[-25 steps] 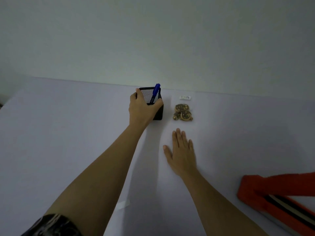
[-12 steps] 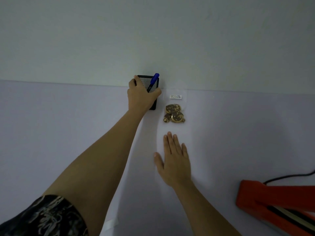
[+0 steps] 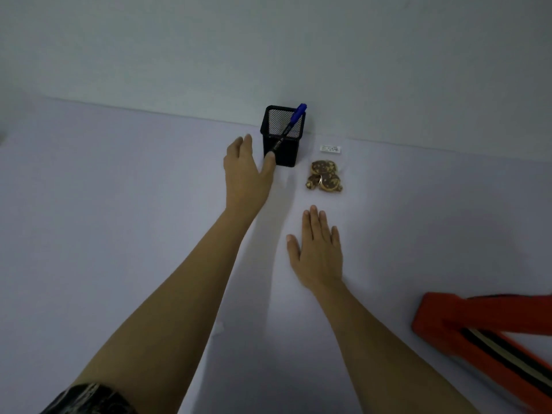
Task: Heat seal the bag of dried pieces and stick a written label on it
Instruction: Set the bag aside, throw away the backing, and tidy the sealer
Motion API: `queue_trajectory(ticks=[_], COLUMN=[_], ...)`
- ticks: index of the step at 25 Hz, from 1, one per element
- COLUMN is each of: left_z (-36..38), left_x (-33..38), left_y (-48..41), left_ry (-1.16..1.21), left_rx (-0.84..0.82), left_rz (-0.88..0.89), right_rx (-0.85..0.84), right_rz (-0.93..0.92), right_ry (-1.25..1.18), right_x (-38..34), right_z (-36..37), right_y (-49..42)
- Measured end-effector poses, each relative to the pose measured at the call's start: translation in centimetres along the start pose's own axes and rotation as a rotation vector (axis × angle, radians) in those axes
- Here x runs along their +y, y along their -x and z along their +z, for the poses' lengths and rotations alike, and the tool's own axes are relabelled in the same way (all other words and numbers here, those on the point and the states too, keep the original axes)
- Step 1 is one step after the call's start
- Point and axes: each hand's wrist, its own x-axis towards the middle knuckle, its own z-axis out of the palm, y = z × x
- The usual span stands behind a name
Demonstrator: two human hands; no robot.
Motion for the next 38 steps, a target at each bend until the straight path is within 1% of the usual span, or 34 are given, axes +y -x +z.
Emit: queue_trajectory(ticks=[1,3,7,8,10,12,14,18,21,24,27,29,31,33,36,38], left_z=[-0.9,-3.2,-7.9,-8.4,-8.2,-7.0,-5.9,-5.1,-5.2,-6.0,-7.0,-7.9,-8.9,-10.3,-13.1,-15.5], left_x=[-1.1,-3.5,-7.2,-7.7,-8.3,-8.8,-9.2,-9.9,-10.0,-10.2,-11.5,-12.8,-13.6,-13.9,-14.7,-15.5], left_y=[2.2,7.3,17.4,19.7,23.2,25.2,25.7,25.9,26.3,26.7,27.2,28.0,28.6,29.3,30.6,32.8], left_ry=[-0.011,-0.016,0.053,0.056,0.029,-0.022,-0.099,-0.140,-0.218,-0.307,-0.411,-0.396,-0.299,-0.228,-0.261,-0.258], left_rx=[0.007,0.036,0.214,0.242,0.238,0.201,0.184,0.259,0.283,0.229,0.173,0.134,0.116,0.117,0.110,0.211], left_rz=[-0.028,-0.158,-0.470,-0.518,-0.553,-0.528,-0.464,-0.419,-0.331,-0.245,-0.123,-0.108,-0.172,-0.285,-0.513,-0.662], right_rx=[-0.021,-0.054,-0.054,-0.041,-0.008,0.013,0.042,0.046,0.041,0.059,0.030,0.016,0.002,-0.007,-0.023,-0.034], right_rz=[-0.006,-0.025,-0.055,-0.061,-0.078,-0.081,-0.085,-0.135,-0.152,-0.146,-0.175,-0.181,-0.160,-0.144,-0.174,-0.208], right_ry=[0.005,0.001,-0.030,-0.031,-0.022,-0.018,-0.011,-0.008,-0.008,-0.006,0.018,0.017,0.003,-0.002,0.000,-0.007], right_x=[-0.3,-1.3,-2.9,-3.2,-4.1,-4.9,-5.3,-5.0,-5.1,-5.3,-5.8,-6.6,-7.1,-8.1,-10.4,-12.6], right_z=[-0.1,-0.1,1.2,1.5,2.2,2.8,3.4,4.1,4.3,4.4,4.6,5.0,5.3,5.5,6.3,7.2], right_y=[0.5,2.2,7.2,8.6,11.3,13.3,14.5,14.5,14.4,14.6,15.4,17.1,18.8,20.6,23.2,25.3])
